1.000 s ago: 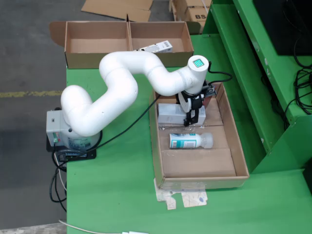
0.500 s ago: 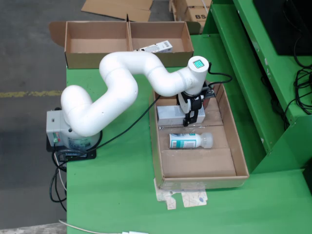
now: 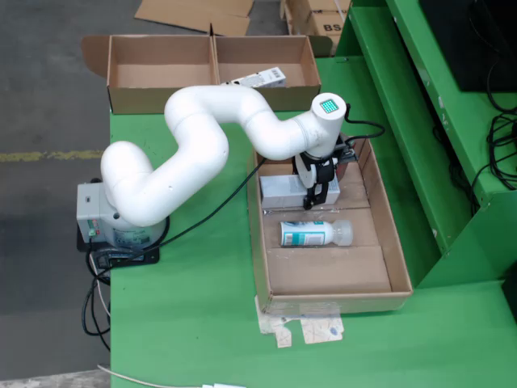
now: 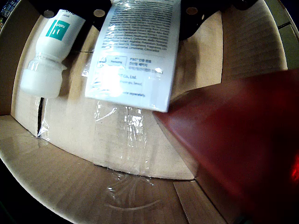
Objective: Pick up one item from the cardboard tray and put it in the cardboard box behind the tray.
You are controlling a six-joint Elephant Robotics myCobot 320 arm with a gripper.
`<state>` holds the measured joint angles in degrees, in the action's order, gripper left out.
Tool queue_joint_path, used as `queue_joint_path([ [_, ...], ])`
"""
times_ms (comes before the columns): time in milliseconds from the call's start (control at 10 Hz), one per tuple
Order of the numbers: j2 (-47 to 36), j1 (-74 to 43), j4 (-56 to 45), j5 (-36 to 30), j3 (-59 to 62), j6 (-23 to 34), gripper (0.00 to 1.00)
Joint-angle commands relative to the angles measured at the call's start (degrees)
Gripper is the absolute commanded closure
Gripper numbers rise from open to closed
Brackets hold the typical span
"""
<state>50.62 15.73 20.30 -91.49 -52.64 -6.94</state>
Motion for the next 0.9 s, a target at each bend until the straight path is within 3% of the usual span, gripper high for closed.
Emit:
queue_joint_path([
  [0, -1.4, -0.1, 0.4, -0.4, 1.1, 0.4, 1.00],
  [500, -1.4, -0.1, 0.4, -0.4, 1.1, 0.4, 1.00],
  [600, -11.8, 0.6, 8.9, 0.5, -14.6, -0.1, 1.00],
  [800, -11.8, 0.6, 8.9, 0.5, -14.6, -0.1, 1.00],
])
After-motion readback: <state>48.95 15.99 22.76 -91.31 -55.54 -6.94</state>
